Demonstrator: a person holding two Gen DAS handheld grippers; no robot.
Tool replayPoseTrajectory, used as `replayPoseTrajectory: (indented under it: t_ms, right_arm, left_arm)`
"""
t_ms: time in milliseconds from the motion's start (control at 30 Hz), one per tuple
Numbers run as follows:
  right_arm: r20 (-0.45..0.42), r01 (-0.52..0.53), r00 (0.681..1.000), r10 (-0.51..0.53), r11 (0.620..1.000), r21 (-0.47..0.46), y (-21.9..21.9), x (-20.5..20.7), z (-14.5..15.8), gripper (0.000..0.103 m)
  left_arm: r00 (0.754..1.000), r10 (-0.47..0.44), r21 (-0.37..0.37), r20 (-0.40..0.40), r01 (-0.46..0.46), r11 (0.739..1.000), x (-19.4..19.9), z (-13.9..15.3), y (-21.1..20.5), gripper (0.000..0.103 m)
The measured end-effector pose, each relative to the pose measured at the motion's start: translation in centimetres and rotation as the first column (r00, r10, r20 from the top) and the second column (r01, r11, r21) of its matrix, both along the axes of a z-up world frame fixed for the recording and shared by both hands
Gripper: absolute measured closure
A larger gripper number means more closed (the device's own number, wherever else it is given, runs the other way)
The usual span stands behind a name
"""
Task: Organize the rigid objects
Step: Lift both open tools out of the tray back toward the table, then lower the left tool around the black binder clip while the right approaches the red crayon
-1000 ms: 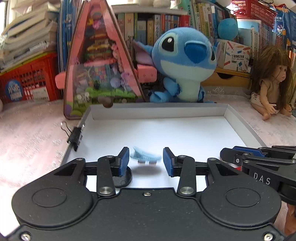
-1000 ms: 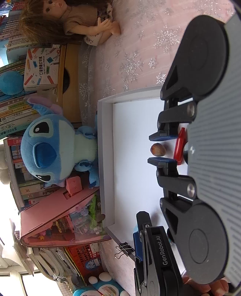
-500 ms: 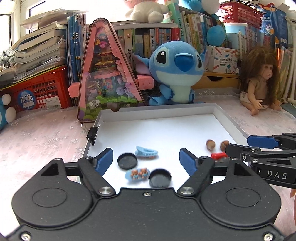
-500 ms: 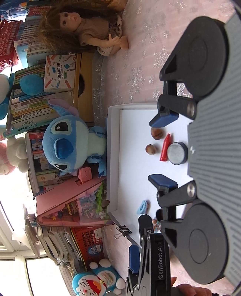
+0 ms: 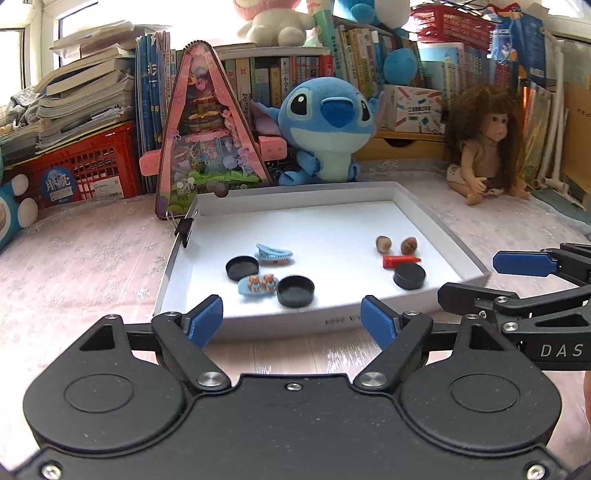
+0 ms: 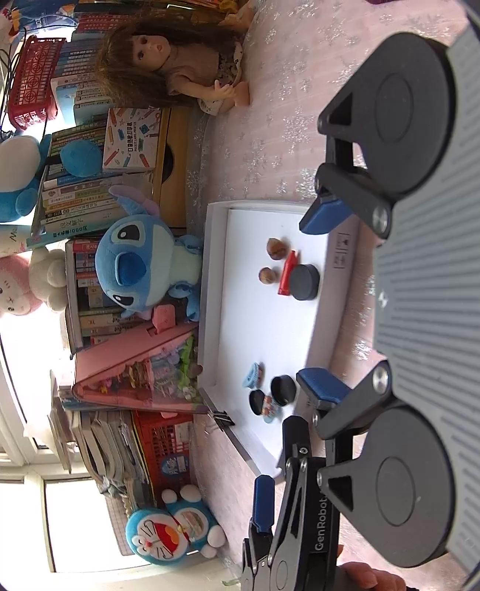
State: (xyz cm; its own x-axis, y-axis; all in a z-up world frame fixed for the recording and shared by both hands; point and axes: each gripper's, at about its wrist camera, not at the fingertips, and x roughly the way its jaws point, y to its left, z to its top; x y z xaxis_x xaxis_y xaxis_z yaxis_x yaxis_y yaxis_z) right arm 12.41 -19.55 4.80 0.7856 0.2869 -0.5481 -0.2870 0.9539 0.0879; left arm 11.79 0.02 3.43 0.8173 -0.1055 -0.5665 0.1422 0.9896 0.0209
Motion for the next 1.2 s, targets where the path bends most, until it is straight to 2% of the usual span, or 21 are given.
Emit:
replayPoseTrajectory:
  t_ms: [367,667,833,967,1200]
  right_arm:
    - [0.000,-0.017,1.000,0.017,0.998,-0.068,0.1,-4.8,-1.4,0.015]
    - [0.007,-0.010,1.000,0.011,0.992,-0.125,-0.6,-7.7,-2.2,0.015]
    - [-0.001,-0.016,1.000,0.016,0.990,-0.141,-1.1,-8.7,-2.4,0.015]
    - [-0.015,-0.020,1.000,0.018,0.991,-0.136,-1.2,-8.9,-2.7,0.015]
    - [-0.023,-0.048,0.999,0.046,0.989,-0.141,-0.3,-9.4,-3.0,0.015]
  left_arm:
    - [0.999,-0.045,-0.034,0.017,0.045,0.998,-6.0,-1.2,1.0,0.021]
    - [0.995,-0.104,0.001,0.007,0.104,0.995,-9.7,-2.5,1.2,0.022]
    - [0.993,-0.119,0.047,-0.008,0.119,0.992,-11.4,-3.5,1.3,0.022]
    - [0.995,-0.092,0.079,-0.036,0.094,0.992,-11.3,-4.3,1.6,0.023]
    - [0.999,-0.024,0.083,-0.047,0.028,0.996,-10.2,-4.4,2.7,0.024]
